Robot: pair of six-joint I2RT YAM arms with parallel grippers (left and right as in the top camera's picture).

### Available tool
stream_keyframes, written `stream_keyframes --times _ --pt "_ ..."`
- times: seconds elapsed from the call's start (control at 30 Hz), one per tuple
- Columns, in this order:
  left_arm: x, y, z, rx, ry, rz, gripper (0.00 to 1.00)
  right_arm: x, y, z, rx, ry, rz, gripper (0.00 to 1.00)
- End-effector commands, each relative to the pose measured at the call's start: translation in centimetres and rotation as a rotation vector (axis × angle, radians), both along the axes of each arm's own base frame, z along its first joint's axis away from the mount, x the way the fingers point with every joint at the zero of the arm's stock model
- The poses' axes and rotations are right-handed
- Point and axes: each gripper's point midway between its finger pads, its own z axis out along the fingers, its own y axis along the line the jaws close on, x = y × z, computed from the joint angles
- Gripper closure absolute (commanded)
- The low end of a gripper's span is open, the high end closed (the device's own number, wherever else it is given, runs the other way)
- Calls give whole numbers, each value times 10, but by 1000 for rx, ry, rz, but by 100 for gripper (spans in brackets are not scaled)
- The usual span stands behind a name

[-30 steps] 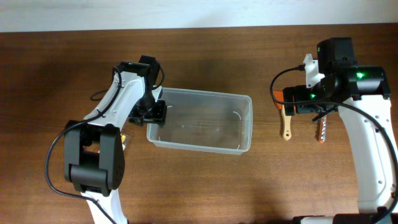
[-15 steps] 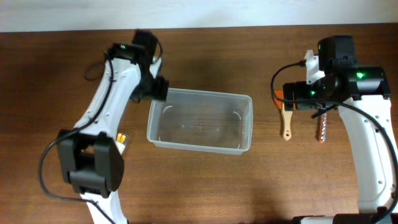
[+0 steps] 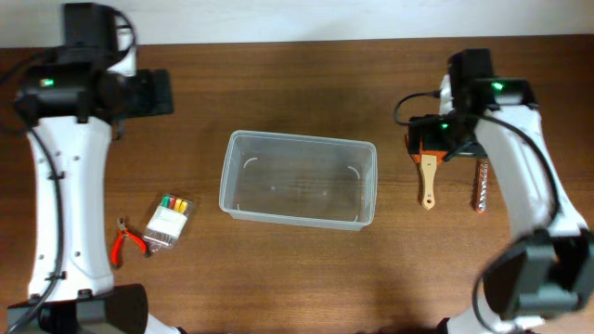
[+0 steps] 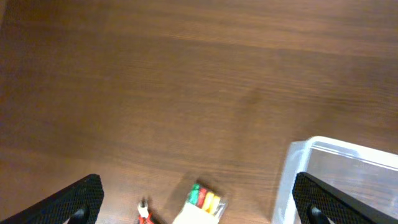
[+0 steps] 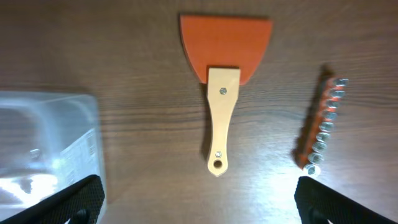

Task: Pack container

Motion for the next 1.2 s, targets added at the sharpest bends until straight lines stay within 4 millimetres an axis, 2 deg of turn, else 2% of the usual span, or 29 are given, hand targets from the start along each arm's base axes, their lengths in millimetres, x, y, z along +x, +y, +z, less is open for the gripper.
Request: stream_keyframes --times 0.0,0.2,0.37,0.47,0.63,0.87,1.17 --pt "-5 13 -3 -43 22 26 1 4 0 -43 -11 105 -9 1" --pt "-7 16 -9 -41 40 35 1 -3 0 -89 -10 235 -8 1" --pt "-7 16 -10 -41 42 35 1 -25 3 -123 63 308 -25 1" --pt "-7 16 -10 -41 42 35 1 -35 -5 -140 94 321 -59 1" --pt "-7 16 -10 -42 42 35 1 -41 -13 -149 106 322 -38 1" --pt "-7 15 -10 -49 43 31 1 -32 -16 -151 104 284 -45 1" --pt "-8 15 -10 -49 46 31 1 -43 -15 -159 106 310 -46 3"
